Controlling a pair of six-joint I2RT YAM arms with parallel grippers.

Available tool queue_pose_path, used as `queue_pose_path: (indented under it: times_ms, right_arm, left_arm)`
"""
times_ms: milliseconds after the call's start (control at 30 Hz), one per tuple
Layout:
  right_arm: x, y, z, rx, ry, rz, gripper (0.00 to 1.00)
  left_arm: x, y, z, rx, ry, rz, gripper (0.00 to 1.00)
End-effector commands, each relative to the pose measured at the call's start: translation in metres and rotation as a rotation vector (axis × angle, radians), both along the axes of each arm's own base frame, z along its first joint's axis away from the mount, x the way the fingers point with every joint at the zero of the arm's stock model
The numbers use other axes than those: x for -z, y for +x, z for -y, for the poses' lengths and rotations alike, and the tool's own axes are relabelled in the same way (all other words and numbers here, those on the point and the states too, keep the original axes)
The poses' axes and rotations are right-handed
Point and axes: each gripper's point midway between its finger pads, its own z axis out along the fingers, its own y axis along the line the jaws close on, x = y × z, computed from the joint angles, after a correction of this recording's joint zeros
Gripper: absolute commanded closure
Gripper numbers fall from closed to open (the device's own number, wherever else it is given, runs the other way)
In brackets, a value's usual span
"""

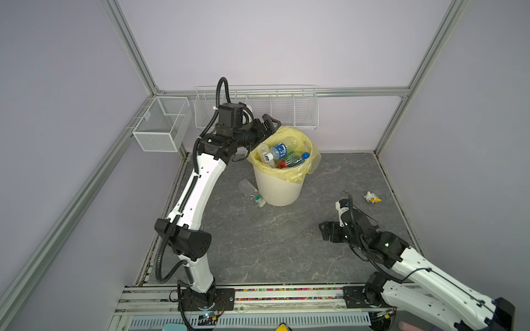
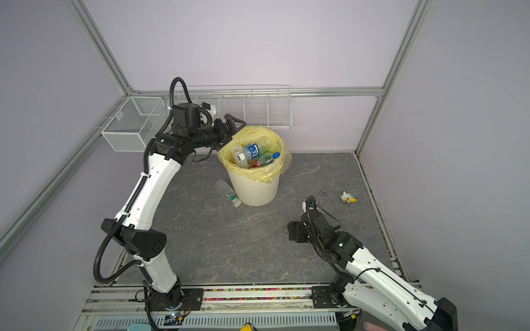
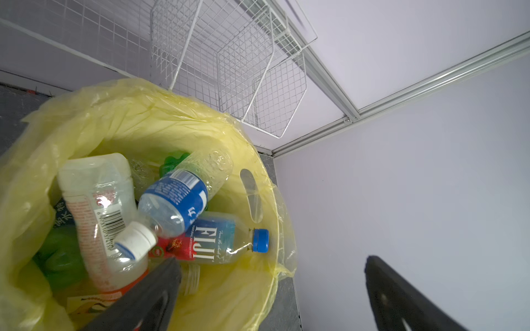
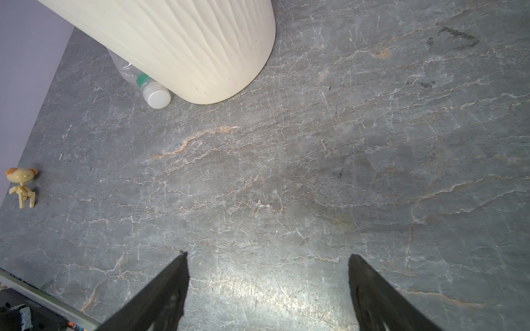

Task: Throw the plastic bottles in the bin
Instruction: 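Release the bottle into the bin while the right gripper reaches toward the green-capped bottle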

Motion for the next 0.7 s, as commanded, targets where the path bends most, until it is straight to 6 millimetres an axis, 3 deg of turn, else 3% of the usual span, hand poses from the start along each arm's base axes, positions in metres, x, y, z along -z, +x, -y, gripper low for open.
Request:
queue_pose_path:
  times_ms: [0,167,333,400,667]
  right_arm:
    - [-0.005,0.0,0.004,0.026,0.002,0.043,0.12]
    - [-0.016,-0.001,-0.01,-0.04,0.023,0.104,0.12]
    - [-0.024,0.002,-0.032,-0.131,0.0,0.13,0.12]
    - [-0.026,0.004,-0.043,-0.168,-0.024,0.142,0.12]
    - [-0.024,0.011,-0.092,-0.309,-0.187,0.155,0.12]
  left_arm:
    - [-0.025,-0.029,-0.034,-0.03,-0.013,0.065,0.0]
    - [-0.002,-0.043,-0.082,-0.095,-0.038,0.051,0.0]
    - [0.039,-0.058,-0.137,-0.201,0.181,-0.001,0.0]
    - [0.053,-0.06,-0.154,-0.229,0.176,-0.032,0.0]
    - [0.115,-0.07,-0.192,-0.295,0.12,-0.147,0.0]
